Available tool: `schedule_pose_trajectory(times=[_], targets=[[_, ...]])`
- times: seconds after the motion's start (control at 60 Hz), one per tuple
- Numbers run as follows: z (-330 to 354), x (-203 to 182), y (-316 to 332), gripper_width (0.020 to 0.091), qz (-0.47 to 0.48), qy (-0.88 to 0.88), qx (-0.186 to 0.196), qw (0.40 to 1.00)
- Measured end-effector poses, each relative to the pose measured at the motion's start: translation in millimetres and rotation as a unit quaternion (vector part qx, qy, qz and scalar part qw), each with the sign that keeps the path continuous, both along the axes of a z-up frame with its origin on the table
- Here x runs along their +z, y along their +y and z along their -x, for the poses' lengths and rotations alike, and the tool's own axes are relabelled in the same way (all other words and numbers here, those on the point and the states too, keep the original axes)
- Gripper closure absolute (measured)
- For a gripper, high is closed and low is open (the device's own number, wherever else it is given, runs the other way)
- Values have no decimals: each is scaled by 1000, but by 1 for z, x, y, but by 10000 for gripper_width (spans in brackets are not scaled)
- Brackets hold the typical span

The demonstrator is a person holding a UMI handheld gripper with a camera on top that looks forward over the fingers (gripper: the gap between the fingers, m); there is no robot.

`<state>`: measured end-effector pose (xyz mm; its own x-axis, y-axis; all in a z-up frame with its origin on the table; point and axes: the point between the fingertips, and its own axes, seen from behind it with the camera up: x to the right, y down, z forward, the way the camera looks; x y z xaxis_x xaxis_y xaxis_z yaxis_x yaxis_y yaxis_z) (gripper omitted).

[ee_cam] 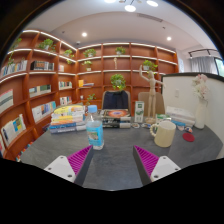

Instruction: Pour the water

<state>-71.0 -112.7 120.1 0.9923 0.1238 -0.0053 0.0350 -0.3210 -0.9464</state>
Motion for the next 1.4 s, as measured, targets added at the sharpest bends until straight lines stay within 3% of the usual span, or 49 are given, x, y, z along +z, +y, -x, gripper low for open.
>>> schedule_pose_trajectory(times=[0.033, 0.15, 0.583, 0.683, 0.783, 0.883, 0.983, 1.25, 1.4], targets=[[31, -34, 10, 296, -2, 9, 2, 1000], [70, -57, 34, 290, -3, 20, 12, 1000], [123, -51, 148, 300, -26, 30, 22, 999], [123, -50, 164, 394, -34, 25, 10, 999], [111, -51, 173, 638, -40, 12, -21, 999], [113, -51, 174, 673, -41, 19, -15, 999], [113, -52, 175, 773, -36, 20, -10, 999], [105, -50, 174, 791, -24, 66, -12, 997], [78, -41, 172, 791, -13, 171, -39, 984]])
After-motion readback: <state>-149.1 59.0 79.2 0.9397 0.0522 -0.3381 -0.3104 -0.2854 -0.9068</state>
